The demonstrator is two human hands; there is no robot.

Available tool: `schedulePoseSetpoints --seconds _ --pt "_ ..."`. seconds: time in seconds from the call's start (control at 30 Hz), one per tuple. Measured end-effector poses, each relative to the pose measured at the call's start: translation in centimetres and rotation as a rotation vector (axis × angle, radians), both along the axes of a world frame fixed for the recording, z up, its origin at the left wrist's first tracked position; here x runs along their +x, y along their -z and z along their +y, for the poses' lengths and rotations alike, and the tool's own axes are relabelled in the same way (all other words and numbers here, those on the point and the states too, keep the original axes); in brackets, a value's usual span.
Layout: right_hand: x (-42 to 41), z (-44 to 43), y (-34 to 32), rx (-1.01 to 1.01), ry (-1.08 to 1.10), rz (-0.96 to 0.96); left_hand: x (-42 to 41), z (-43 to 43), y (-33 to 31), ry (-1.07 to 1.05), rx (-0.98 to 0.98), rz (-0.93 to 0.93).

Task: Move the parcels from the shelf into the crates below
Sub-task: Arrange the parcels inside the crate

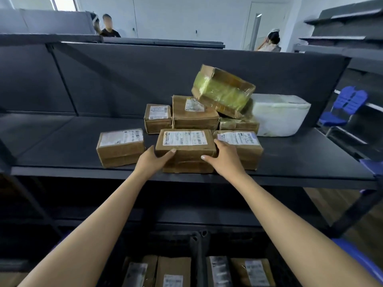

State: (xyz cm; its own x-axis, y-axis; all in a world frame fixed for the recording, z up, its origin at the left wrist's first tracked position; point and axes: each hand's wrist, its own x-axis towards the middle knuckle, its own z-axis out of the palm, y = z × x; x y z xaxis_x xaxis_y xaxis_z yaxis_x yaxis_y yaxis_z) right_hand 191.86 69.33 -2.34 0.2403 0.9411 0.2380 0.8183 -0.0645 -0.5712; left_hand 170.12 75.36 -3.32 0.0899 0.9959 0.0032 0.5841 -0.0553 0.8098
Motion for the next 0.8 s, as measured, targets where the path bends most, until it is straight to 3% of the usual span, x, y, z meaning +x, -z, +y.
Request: schedulePoseSetpoints --seconds 0.1,0.27,0.43,0.6,0.7,0.8 --pt "0.2 0.3 0.8 0.070 0.001 -0.057 0.5 0.1 0.5 -0.004 -0.034 -0.179" --pt "0.3 -0.2 1.3 0.160 -0.013 -0.052 0.7 -0.5 0.6 -0.052 -0.029 -0.242" --pt "-0.5 -2.7 1.3 0.250 -0.071 0.007 -0.9 -3.7 -0.3 -0.139 -0.012 -0.447" --pt "-2.3 -6.9 1.7 0.393 -0.136 0.203 -3.1 -9.7 -1.0 -0.101 0.130 -0.568" --pt "-3.6 -9.1 2.1 0.312 -0.184 0.418 -4.3 -13.5 -1.2 -0.059 0.181 -0.677" --pt "-4.2 -10.6 2.5 0.244 -0.221 0.497 -5.2 -16.5 -1.1 -0.011 0.215 -0.699"
